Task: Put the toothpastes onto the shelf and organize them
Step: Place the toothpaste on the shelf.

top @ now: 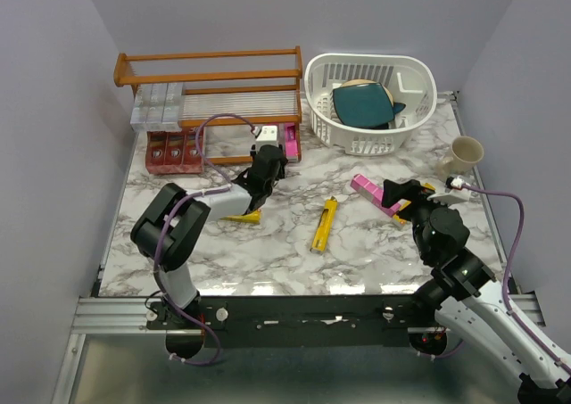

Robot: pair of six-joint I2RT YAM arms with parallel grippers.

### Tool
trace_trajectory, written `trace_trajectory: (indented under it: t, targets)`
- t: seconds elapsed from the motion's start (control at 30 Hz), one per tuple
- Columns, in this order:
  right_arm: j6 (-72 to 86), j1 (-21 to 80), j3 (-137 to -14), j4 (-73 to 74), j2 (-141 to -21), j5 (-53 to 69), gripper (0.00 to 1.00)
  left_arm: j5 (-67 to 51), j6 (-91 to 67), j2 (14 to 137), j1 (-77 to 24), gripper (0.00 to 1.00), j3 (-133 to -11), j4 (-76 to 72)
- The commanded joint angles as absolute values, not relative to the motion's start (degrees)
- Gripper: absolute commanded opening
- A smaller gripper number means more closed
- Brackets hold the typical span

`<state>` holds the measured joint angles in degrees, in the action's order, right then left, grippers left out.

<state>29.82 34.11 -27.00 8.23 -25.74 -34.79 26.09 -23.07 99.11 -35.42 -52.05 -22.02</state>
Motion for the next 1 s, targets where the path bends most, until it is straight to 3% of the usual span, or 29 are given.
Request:
trace_trajectory:
  t: [0.0,0.7,0.8,0.97]
  targets:
    - [28.65,33.93,-26.10,7.56,-25.84,-37.62,1.00,23.73,-20.75,103.00,-33.75,0.19,-57.21,-27.24]
    - [27.95,33.93,-25.75,6.86,-26.98,-37.97,1.00,23.73,-22.23,112.06,-31.90,0.20,-67.76,-20.66]
    - [28.04,33.93,-25.75,6.94,-26.90,-37.97,1.00,23.64,-22.50,111.89,-31.90,0.24,-67.85,-20.21]
    - [27.95,33.93,-25.75,6.94,-26.98,-38.06,1.00,22.86,-22.59,111.71,-31.82,0.37,-67.32,-20.57]
